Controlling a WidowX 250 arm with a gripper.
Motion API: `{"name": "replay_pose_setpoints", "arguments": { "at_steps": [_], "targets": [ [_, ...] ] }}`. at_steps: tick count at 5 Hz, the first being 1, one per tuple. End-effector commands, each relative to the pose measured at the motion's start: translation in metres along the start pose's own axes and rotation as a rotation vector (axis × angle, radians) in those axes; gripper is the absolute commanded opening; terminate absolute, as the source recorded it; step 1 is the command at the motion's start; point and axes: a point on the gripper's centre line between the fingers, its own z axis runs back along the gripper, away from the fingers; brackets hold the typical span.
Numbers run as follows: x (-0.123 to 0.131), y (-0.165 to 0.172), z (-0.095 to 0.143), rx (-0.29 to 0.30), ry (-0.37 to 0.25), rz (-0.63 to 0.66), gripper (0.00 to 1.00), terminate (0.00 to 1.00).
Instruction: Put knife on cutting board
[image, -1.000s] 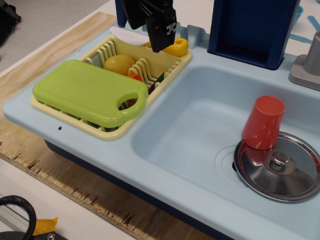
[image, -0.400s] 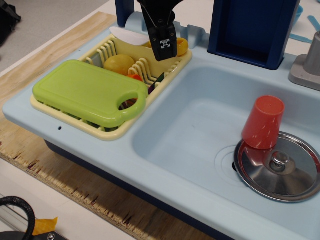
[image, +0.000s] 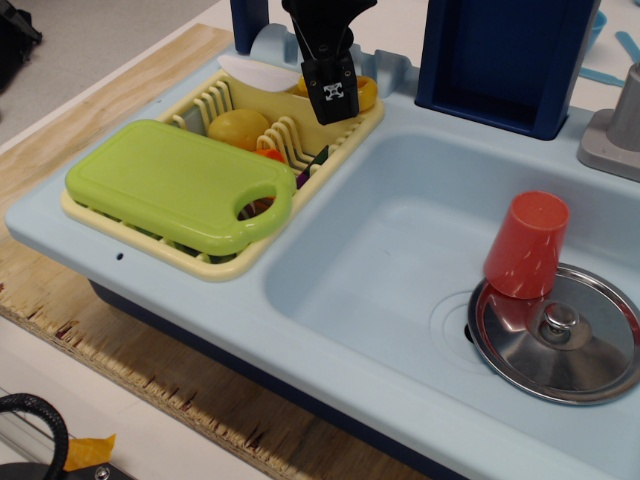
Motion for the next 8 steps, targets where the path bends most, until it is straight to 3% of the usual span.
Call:
{"name": "replay_pose_setpoints", "arguments": {
  "at_steps": [1, 2, 4, 5, 6, 8],
  "targets": [
    [0.002, 0.009, 0.001, 0.001, -0.021, 0.036, 1.0, 0.0],
    [0.005, 0.007, 0.001, -0.011, -0.009, 0.045, 0.0, 0.0],
    [0.01, 0.0, 0.047, 0.057, 0.068, 0.012, 0.0, 0.0],
    [0.001, -0.009, 0.068, 0.049, 0.104, -0.002, 0.0, 0.0],
    [-0.014, -0.022, 0.083, 0.015, 0.097, 0.012, 0.0, 0.0],
    [-0.04, -0.061, 0.087, -0.001, 0.074, 0.129, 0.0, 0.0]
  ]
}}
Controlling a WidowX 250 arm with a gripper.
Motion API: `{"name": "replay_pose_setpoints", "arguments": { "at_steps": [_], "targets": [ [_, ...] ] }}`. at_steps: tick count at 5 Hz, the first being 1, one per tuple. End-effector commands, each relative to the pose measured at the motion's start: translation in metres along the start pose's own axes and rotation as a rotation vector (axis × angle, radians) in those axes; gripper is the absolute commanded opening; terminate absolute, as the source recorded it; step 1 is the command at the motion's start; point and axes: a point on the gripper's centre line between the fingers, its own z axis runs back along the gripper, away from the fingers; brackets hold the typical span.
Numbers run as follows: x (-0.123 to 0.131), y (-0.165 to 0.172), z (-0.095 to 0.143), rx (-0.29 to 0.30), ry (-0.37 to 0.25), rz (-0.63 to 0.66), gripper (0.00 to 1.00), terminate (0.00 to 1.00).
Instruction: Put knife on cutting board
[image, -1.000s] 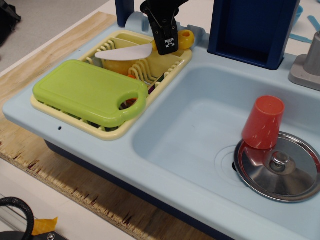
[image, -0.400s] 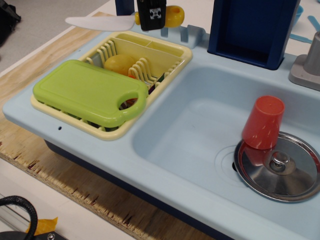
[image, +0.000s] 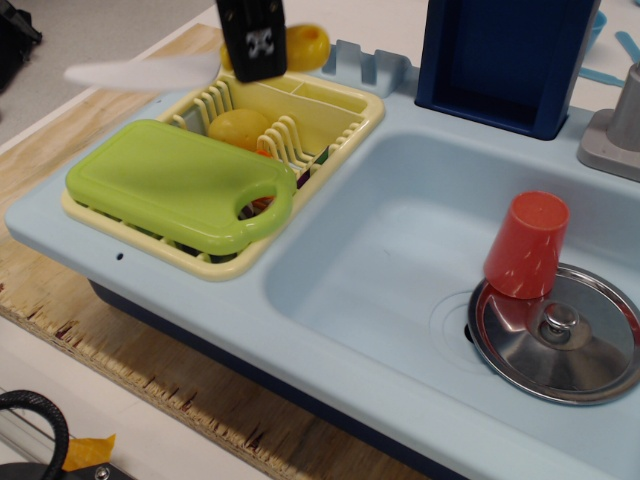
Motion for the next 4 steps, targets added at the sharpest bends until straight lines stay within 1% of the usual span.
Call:
{"name": "replay_pose_setpoints", "arguments": {
  "at_steps": [1, 2, 3, 4],
  "targets": [
    [-0.014, -0.012, -0.004, 0.012, -0.046, 0.082, 0.0, 0.0],
    [-0.024, -0.017, -0.016, -0.017, -0.05, 0.135, 0.0, 0.0],
    [-0.032, -0.017, -0.023, -0.027, -0.038, 0.156, 0.0, 0.0],
    [-0.038, -0.007, -0.027, -0.046, -0.022, 0.147, 0.0, 0.0]
  ]
}}
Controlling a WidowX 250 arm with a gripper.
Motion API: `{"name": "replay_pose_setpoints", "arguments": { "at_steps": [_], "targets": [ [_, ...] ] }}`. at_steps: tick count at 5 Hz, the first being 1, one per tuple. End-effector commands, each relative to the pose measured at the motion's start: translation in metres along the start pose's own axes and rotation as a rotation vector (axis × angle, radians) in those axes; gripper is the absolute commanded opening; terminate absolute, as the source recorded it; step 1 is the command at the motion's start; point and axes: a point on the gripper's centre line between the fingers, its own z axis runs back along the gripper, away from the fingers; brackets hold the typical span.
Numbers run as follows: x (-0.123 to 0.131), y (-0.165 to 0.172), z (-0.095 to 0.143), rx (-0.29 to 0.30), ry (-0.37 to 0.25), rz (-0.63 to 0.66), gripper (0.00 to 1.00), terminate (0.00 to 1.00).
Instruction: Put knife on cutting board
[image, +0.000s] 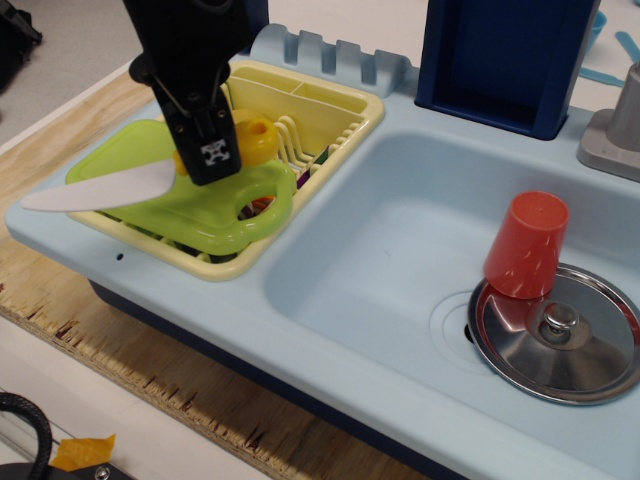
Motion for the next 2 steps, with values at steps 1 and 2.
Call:
{"name": "replay_pose_setpoints", "arguments": {
  "at_steps": [1, 2],
  "targets": [
    [0.003, 0.0194, 0.0041, -0.006, -0.009, -0.019, 0.0, 0.0],
    [0.0025, 0.0191, -0.0009, -0.064, -0.029, -0.007, 1.0, 0.0]
  ]
}}
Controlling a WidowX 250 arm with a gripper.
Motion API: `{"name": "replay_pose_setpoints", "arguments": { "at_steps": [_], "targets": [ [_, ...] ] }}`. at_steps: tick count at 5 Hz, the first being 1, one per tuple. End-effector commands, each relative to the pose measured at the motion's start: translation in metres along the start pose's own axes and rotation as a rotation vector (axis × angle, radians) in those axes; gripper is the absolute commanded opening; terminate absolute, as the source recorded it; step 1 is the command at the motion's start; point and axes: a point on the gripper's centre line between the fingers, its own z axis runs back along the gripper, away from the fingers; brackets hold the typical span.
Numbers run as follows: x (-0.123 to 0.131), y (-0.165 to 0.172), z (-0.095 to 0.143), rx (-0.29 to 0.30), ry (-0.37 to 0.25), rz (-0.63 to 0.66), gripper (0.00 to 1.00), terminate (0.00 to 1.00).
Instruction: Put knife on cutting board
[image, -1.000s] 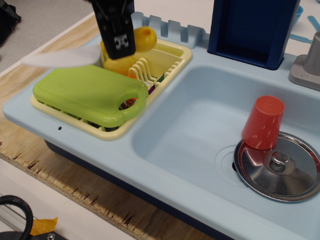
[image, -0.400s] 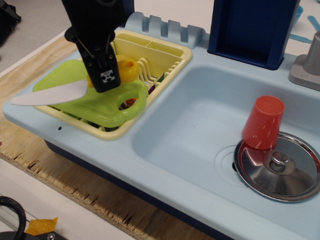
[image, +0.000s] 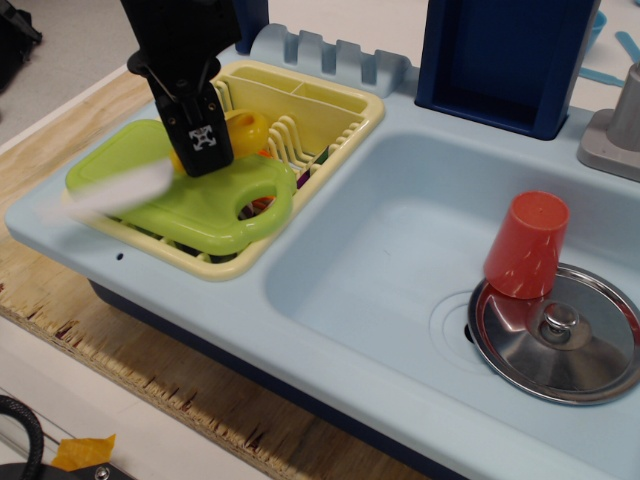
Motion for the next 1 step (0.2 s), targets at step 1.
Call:
{"name": "replay_pose_setpoints", "arguments": {
  "at_steps": [1],
  "targets": [
    [0.0012, 0.0055, 0.0058, 0.0, -0.029, 0.006, 1.0, 1.0]
  ]
}}
